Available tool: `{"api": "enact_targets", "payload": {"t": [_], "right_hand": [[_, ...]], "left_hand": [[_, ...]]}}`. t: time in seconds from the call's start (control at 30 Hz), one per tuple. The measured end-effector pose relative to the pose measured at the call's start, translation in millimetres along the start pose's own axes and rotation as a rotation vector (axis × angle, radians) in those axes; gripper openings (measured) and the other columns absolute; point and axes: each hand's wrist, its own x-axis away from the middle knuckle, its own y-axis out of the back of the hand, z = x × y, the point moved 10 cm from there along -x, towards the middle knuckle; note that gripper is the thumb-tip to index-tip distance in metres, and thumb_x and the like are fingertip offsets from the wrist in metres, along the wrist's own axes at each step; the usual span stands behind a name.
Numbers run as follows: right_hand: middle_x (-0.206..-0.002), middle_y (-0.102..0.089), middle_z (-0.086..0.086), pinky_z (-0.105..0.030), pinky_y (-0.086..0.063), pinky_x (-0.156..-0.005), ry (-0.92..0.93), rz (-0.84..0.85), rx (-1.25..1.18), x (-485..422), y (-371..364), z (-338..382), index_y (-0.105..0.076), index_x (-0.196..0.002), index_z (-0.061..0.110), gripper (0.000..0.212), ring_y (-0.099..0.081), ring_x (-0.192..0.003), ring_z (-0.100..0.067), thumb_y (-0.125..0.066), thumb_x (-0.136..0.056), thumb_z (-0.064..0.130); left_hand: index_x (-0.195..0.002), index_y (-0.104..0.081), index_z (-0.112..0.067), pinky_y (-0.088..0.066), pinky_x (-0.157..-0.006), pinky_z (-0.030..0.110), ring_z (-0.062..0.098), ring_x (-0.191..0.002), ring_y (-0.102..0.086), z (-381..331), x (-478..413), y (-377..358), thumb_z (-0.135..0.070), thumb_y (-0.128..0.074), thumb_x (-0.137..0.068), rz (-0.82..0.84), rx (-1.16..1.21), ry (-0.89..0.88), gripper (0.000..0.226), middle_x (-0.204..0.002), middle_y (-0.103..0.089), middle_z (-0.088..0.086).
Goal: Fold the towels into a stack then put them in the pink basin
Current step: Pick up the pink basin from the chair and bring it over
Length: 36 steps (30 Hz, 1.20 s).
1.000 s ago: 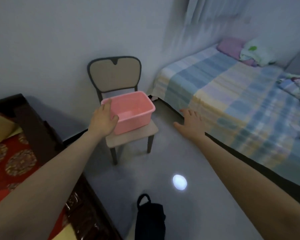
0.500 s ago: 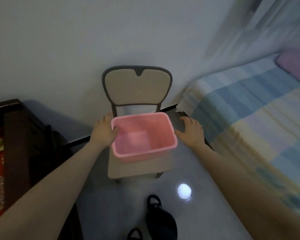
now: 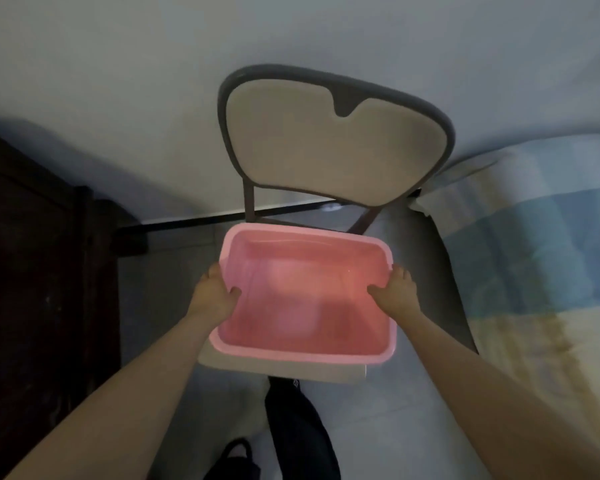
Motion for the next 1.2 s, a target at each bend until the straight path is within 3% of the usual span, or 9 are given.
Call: {"api": "enact_targets", "payload": {"t": [0.1, 0.17, 0.27, 0.37, 0.5, 0.6, 0.8, 1.0, 1.2], "right_hand": [[-0.138, -0.038, -0.021, -0.042, -0.034, -0.102, -0.064, -0.033, -0.037, -18.2, -2.6, -7.2, -0.032, -0.138, -0.001, 0.068, -0.038, -0.126, -0.04, -0.062, -0.082, 0.022], [-0.134, -0.042, -0.021, -0.041, -0.041, -0.092, -0.165, -0.007, -0.167, -28.5, -7.3, -16.1, -0.035, -0.136, -0.001, 0.066, -0.047, -0.119, -0.04, -0.064, -0.08, 0.019], [-0.107, -0.054, -0.018, -0.037, -0.048, -0.076, -0.291, 0.04, -0.391, -30.0, -10.5, -29.0, -0.044, -0.126, -0.003, 0.054, -0.056, -0.091, -0.034, -0.066, -0.079, 0.011], [-0.089, -0.054, -0.012, -0.03, -0.046, -0.06, -0.262, 0.082, -0.574, -28.4, -7.3, -25.0, -0.052, -0.117, 0.004, 0.037, -0.052, -0.069, -0.022, -0.063, -0.082, 0.006], [-0.094, -0.059, -0.008, -0.03, -0.046, -0.062, -0.061, 0.172, -0.754, -8.6, 15.3, 20.4, -0.059, -0.113, 0.021, 0.031, -0.056, -0.073, -0.021, -0.066, -0.084, 0.013], [-0.09, -0.064, 0.001, -0.032, -0.05, -0.066, 0.145, 0.209, -0.741, 29.9, 36.5, 79.6, -0.059, -0.109, 0.033, 0.024, -0.06, -0.076, -0.017, -0.064, -0.089, 0.021], [-0.108, -0.064, -0.01, -0.034, -0.05, -0.079, 0.488, 0.122, -0.71, 132.4, 72.4, 196.6, -0.059, -0.117, 0.011, 0.027, -0.06, -0.091, -0.024, -0.06, -0.091, 0.018], [-0.107, -0.062, -0.011, -0.047, -0.055, -0.08, 0.727, 0.235, -0.732, 317.6, 41.4, 299.5, -0.049, -0.115, 0.016, 0.037, -0.064, -0.088, -0.028, -0.067, -0.084, 0.024], [-0.098, -0.06, -0.007, -0.029, -0.047, -0.061, 0.988, 0.409, -0.603, 572.1, -61.6, 351.7, -0.05, -0.104, 0.016, 0.034, -0.06, -0.078, -0.019, -0.071, -0.079, 0.023]], "left_hand": [[-0.136, -0.035, -0.003, -0.047, -0.09, 0.038, 0.038, -0.112, -0.056, 10.3, -10.5, -2.6, -0.016, -0.06, -0.084, 0.017, 0.085, 0.148, 0.059, -0.125, -0.056, 0.021], [-0.129, -0.042, -0.003, -0.049, -0.089, 0.038, 0.037, -0.109, -0.058, 18.1, -14.5, -2.9, -0.017, -0.063, -0.081, 0.025, 0.113, 0.214, 0.055, -0.121, -0.059, 0.021], [-0.122, -0.047, -0.004, -0.05, -0.087, 0.039, 0.037, -0.104, -0.059, 26.4, -12.9, 7.0, -0.018, -0.064, -0.079, -0.03, 0.156, 0.23, 0.049, -0.113, -0.061, 0.019], [-0.108, -0.055, -0.006, -0.048, -0.078, 0.035, 0.033, -0.092, -0.06, 26.3, 0.8, 38.4, -0.017, -0.06, -0.084, -0.173, 0.256, 0.169, 0.026, -0.1, -0.063, 0.013], [-0.081, -0.053, -0.017, -0.04, -0.059, 0.03, 0.022, -0.073, -0.055, 30.4, 34.1, 95.8, -0.017, -0.057, -0.088, -0.316, 0.458, 0.086, 0.008, -0.076, -0.058, 0.0], [-0.086, -0.055, -0.015, -0.045, -0.061, 0.031, 0.02, -0.073, -0.057, 40.6, 77.5, 143.0, -0.017, -0.056, -0.089, -0.379, 0.552, 0.035, 0.004, -0.078, -0.059, 0.0], [-0.085, -0.056, -0.006, -0.043, -0.057, 0.03, 0.02, -0.067, -0.056, 98.5, 209.1, 243.3, -0.019, -0.055, -0.088, -0.66, 0.543, 0.043, 0.013, -0.079, -0.06, 0.008], [-0.09, -0.059, -0.003, -0.045, -0.066, 0.039, 0.03, -0.077, -0.058, 234.9, 405.9, 310.7, -0.023, -0.059, -0.087, -1.002, 0.494, 0.106, 0.021, -0.083, -0.061, 0.012], [-0.092, -0.06, -0.015, -0.048, -0.063, 0.033, 0.021, -0.069, -0.058, 420.1, 656.6, 290.5, -0.02, -0.062, -0.084, -1.277, 0.632, 0.292, 0.009, -0.077, -0.061, 0.004]]}}
